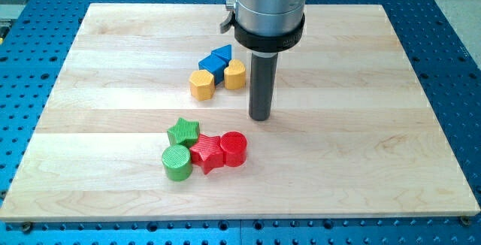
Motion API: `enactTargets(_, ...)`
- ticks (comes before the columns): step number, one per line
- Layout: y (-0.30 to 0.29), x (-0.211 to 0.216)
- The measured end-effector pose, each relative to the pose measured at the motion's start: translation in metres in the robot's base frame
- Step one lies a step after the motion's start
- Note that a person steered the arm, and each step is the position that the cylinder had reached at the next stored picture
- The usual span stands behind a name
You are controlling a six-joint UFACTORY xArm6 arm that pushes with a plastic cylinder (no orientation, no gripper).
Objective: Move the arm slightly to the up
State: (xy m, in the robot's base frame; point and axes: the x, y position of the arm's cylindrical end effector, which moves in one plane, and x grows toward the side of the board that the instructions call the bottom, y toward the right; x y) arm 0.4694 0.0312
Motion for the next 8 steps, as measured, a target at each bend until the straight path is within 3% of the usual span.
enactTargets(8, 0.011, -0.005)
